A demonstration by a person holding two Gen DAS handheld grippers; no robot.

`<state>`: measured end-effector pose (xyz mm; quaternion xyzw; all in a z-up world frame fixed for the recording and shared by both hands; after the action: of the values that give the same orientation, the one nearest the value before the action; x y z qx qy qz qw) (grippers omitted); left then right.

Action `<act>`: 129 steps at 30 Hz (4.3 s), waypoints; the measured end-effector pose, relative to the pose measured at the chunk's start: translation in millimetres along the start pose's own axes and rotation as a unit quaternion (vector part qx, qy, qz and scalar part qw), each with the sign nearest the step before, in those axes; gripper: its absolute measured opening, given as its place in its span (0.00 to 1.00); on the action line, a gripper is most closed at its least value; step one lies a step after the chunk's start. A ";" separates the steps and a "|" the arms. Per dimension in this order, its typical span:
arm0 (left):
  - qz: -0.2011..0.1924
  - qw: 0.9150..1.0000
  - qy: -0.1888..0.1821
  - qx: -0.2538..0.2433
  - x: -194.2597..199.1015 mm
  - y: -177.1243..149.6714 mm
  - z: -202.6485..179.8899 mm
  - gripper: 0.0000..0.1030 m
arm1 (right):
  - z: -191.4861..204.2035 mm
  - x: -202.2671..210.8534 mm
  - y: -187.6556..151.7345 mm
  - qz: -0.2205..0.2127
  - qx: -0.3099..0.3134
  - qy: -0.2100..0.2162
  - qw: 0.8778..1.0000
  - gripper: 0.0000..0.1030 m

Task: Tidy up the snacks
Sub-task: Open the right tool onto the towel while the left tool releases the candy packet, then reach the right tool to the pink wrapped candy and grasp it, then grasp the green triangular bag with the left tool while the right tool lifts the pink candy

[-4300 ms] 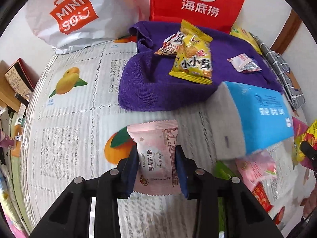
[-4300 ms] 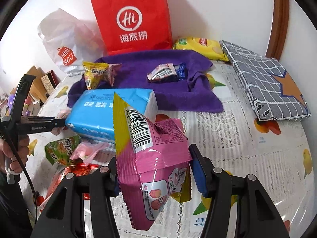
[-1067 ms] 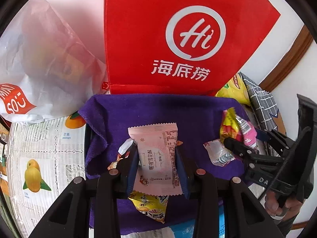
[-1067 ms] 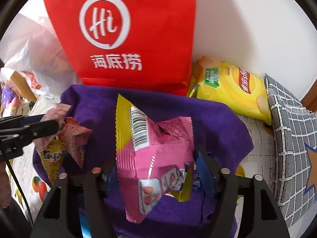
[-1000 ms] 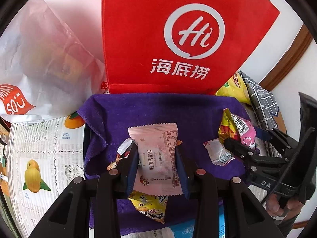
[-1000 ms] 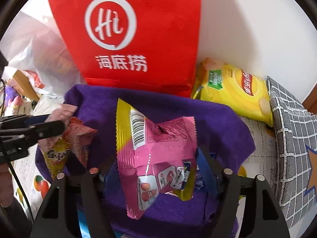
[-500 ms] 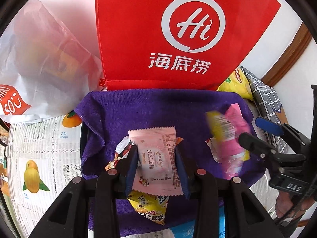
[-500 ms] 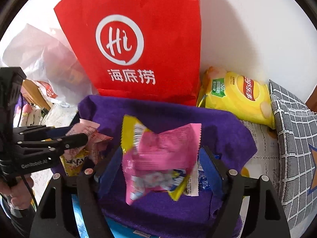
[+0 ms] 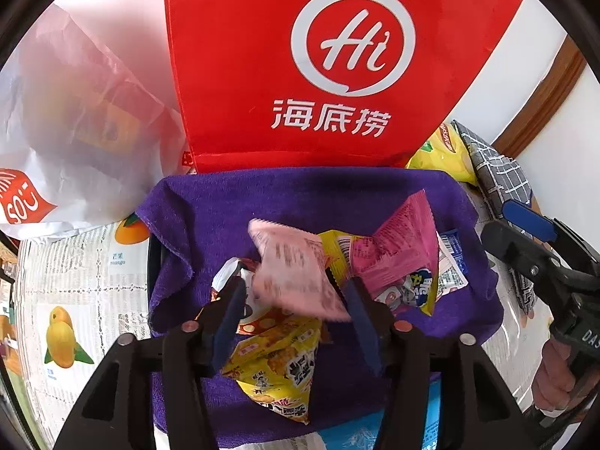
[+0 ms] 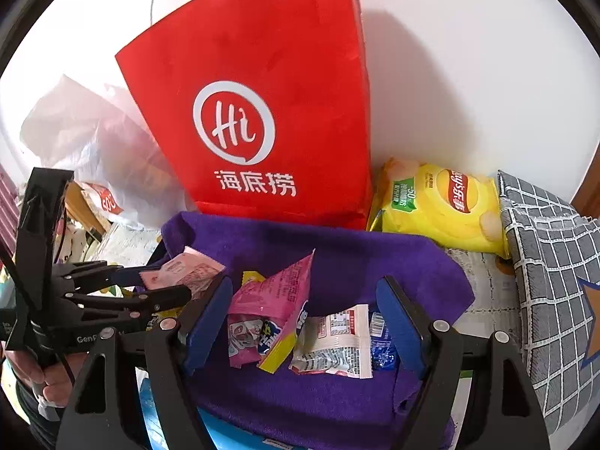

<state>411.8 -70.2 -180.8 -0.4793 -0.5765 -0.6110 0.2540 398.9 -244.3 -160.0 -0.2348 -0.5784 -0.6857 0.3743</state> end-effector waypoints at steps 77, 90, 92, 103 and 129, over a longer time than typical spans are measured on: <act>-0.062 0.996 0.040 0.047 157.2 -181.8 48.2 0.72 | 75.6 71.5 -206.4 0.075 -0.032 -0.011 0.997 0.64; -0.045 0.998 0.017 0.049 135.0 -196.2 56.3 0.72 | 85.0 35.6 -221.8 0.113 -0.042 -0.012 0.993 0.65; -0.043 0.998 0.017 0.051 132.8 -198.9 58.8 0.72 | 85.5 32.5 -222.1 0.111 -0.041 -0.015 0.993 0.65; -0.024 0.998 0.009 0.052 117.4 -211.2 50.8 0.72 | 82.7 51.6 -225.5 0.088 -0.020 -0.006 0.996 0.33; -0.022 0.999 -0.042 -0.007 107.7 -203.7 -34.0 0.72 | 4.5 115.4 -235.1 0.043 -0.041 -0.040 0.997 0.33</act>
<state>181.7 -34.3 -175.8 -0.4936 -0.5927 -0.6000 0.2123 143.5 -255.9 -217.1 -0.3018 -0.5536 -0.6821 0.3704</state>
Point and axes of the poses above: each gripper's, at about its wrist camera, not at the fingertips, and x roughly against the way its jaws point, z to its left, y to its top, the point moved 7 cm from there along -x, roughly the way its jaws point, and after that the axes turned 5 degrees about -x, right-handed, at the moved point
